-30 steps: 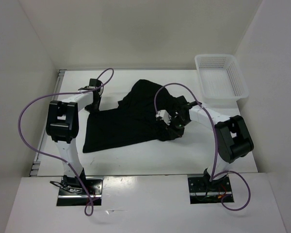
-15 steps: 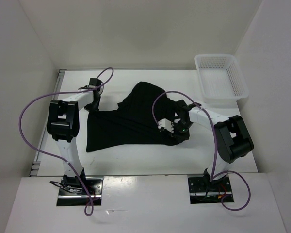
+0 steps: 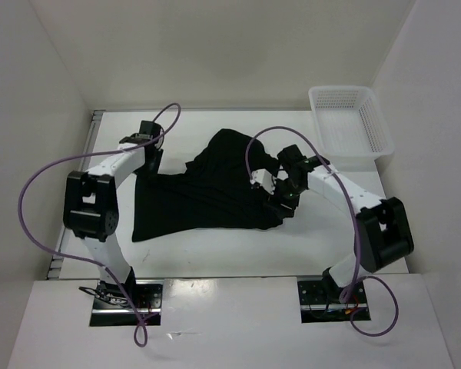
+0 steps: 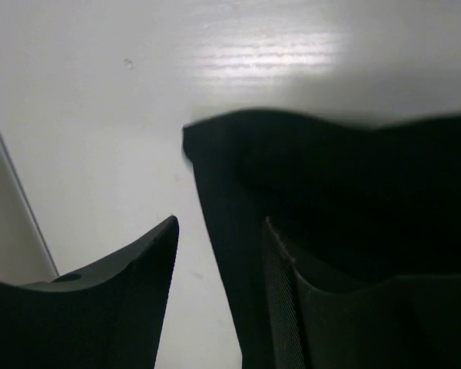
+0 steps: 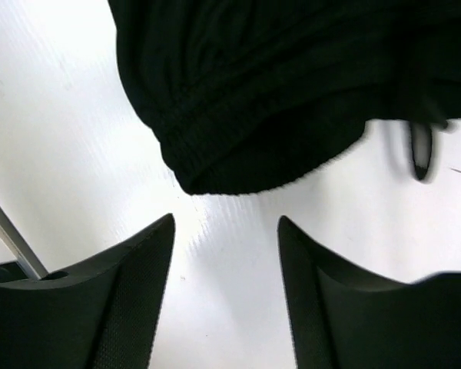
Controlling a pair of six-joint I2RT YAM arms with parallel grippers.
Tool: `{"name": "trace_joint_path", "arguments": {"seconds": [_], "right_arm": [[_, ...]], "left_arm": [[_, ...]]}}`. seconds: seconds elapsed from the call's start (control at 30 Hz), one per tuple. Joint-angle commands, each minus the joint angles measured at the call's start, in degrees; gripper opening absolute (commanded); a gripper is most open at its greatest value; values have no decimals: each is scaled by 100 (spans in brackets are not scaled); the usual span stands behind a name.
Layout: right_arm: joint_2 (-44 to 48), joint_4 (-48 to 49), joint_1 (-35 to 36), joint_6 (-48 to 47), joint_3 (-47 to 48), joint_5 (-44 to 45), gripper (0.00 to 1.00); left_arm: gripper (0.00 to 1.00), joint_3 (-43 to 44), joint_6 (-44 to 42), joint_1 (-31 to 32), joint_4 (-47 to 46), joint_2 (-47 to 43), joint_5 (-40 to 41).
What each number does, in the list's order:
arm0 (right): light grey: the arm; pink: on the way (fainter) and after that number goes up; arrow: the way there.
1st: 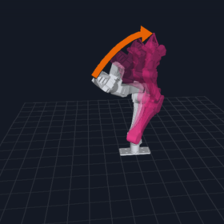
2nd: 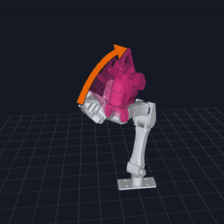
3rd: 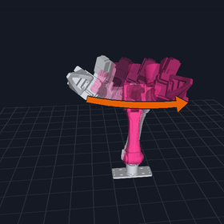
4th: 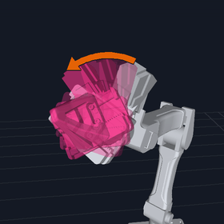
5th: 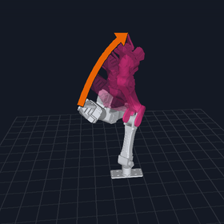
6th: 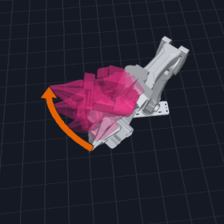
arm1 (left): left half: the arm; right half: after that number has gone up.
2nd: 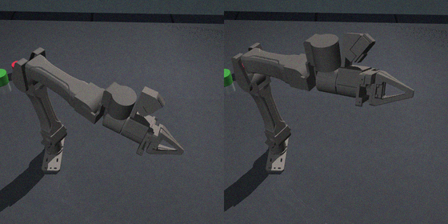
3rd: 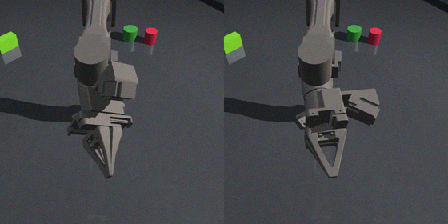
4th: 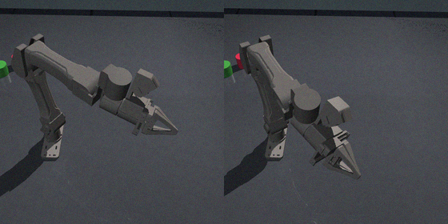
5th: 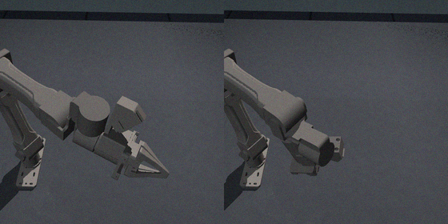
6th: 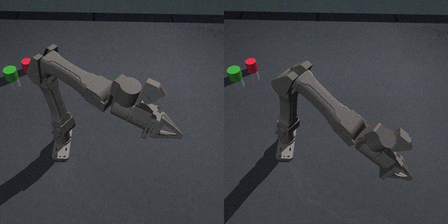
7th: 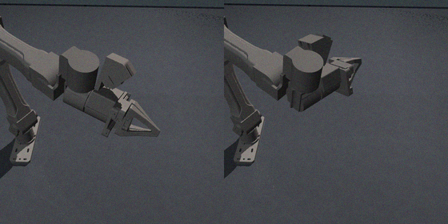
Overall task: Fold and stack the shorts
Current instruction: Flatten the shorts out
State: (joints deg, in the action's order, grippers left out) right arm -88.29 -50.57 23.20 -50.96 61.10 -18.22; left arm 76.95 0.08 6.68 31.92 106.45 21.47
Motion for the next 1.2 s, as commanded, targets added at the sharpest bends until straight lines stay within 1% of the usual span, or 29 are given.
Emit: {"name": "trace_joint_path", "arguments": {"seconds": [0.0, 0.03, 0.07, 0.1, 0.13, 0.17, 0.2, 0.23, 0.3, 0.33, 0.4, 0.43, 0.47, 0.53, 0.57, 0.63, 0.7, 0.77, 0.8, 0.87, 0.93, 0.97, 1.03, 1.07, 1.1, 1.13, 1.17], "right_arm": [[688, 29, -131, 402, 227, -7, 60], [777, 273, -132, 472, 227, -6, 46], [865, 449, -132, 534, 157, 46, 38], [1023, 660, -132, 604, 52, -23, 31], [1077, 888, -79, 787, -1, -85, 26], [1077, 1360, 34, 902, -2, -85, 20], [1025, 1574, 375, 1025, -89, -85, 20], [789, 1889, 526, 1244, -90, -85, 16], [464, 2137, 729, 1491, -90, -85, 15], [184, 2269, 808, 1762, -90, -146, 15], [-55, 2498, 809, 1826, -238, -147, 11], [-231, 2577, 809, 1896, -317, -51, 11], [-285, 2770, 809, 1897, -527, 19, 10], [-355, 2964, 809, 1958, -748, 204, 9], [-355, 3043, 809, 2037, -923, 440, 7], [-355, 3044, 809, 2099, -1056, 512, 7], [-303, 2817, 861, 1906, -1275, 626, 7], [-172, 2675, 1028, 1530, -1486, 740, 7], [-171, 2570, 1124, 1414, -1487, 793, 4], [-109, 2377, 1196, 1134, -1557, 680, 2], [-57, 2149, 1257, 1080, -1610, 837, 1], [-57, 2026, 1257, 966, -1610, 890, 1], [-57, 1595, 1257, 789, -1287, 952, 1], [-57, 1472, 1257, 789, -1120, 952, 3], [-57, 1288, 1187, 911, -709, 865, 8], [4, 1286, 1100, 999, -487, 742, 11], [5, 1286, 890, 1105, -268, 610, 14]], "left_arm": [[55, -433, -8, 228, 507, -1020, -73], [55, -635, -8, 324, 604, -1317, -73], [55, -863, -8, 421, 735, -1451, -73], [55, -1335, -8, 579, 736, -1556, -152], [55, -1566, -8, 641, 824, -1697, -231], [54, -1778, -8, 694, 877, -1698, -318], [54, -2128, -8, 747, 929, -1698, -398], [54, -2253, -8, 834, 930, -1698, -477], [53, -2403, -8, 896, 930, -1698, -530], [53, -2491, -8, 897, 869, -1698, -530], [53, -2658, -8, 949, 755, -1637, -347], [53, -2763, -8, 1019, 597, -1637, -267], [53, -2973, -8, 1020, 518, -1550, -197], [52, -3115, -8, 1081, 394, -1470, -135], [52, -3168, -8, 1081, 342, -1470, -135], [51, -3352, -8, 1143, 289, -1539, -135], [51, -3615, -8, 1212, 149, -1601, -30], [51, -4177, -8, 1362, -10, -1662, 268], [51, -4371, -8, 1423, -245, -1715, 400], [49, -4713, -8, 1503, -414, -1716, 656], [49, -4602, -8, 1503, -310, -1768, 526], [49, -4470, -8, 1503, -31, -1768, 420], [49, -3629, -8, 1503, 365, -1768, 78], [49, -3190, -8, 1425, 776, -1768, -394], [49, -2168, -8, 1372, 946, -1768, -651], [49, -1653, -8, 1371, 1061, -1768, -897], [52, -1152, -8, 1284, 1131, -1664, -1274]]}}
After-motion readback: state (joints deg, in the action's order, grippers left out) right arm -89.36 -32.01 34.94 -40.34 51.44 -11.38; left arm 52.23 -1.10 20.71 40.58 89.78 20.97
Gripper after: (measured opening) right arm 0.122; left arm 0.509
